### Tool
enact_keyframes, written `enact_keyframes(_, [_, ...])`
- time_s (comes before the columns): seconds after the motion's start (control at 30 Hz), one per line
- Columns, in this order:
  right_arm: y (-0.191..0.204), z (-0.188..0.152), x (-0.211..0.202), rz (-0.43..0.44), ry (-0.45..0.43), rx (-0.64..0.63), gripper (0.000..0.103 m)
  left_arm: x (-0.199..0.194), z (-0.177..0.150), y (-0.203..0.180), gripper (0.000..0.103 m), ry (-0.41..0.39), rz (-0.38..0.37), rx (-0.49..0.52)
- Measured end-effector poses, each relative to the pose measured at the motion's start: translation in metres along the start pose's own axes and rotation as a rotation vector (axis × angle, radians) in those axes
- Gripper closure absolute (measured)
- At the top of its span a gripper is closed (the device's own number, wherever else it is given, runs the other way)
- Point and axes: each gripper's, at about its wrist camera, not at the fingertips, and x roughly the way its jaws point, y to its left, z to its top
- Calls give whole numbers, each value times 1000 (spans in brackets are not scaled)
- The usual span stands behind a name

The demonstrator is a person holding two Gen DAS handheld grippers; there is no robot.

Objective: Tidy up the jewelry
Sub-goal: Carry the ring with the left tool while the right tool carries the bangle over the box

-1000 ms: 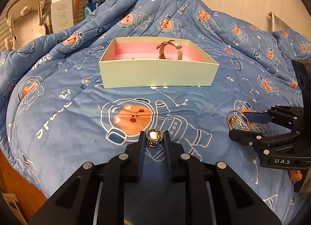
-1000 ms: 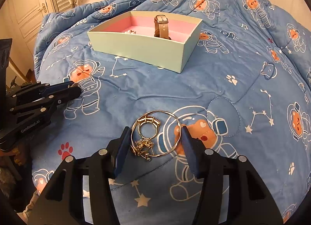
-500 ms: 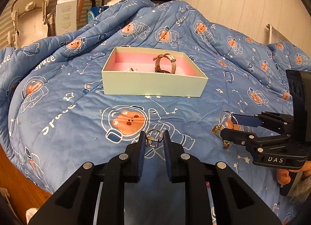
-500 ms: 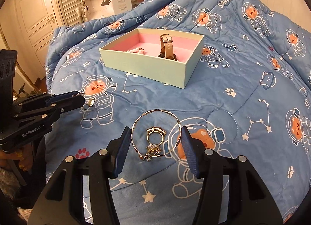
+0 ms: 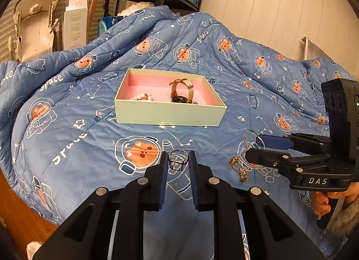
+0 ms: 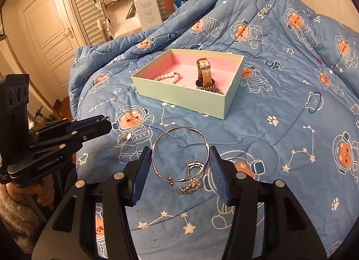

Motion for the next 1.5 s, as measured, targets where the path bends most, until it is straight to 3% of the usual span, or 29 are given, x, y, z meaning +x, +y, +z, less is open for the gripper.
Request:
enact_keyframes(0.37, [7,29,1,14,-34,-68,50,4,27,3,85,-14,-21,9])
enact_keyframes(0.63, [3,69,14,31,-51,-120,50,22,56,20,85,9,-33,-3])
enact_keyframes(1.03, [-11,129,46,-18,-58,-139,50,55,97,38,85,28,-12,18])
enact_keyframes(1.5, [-16,183,113,70,100,-89,50,104,115,51,85,125,2,31])
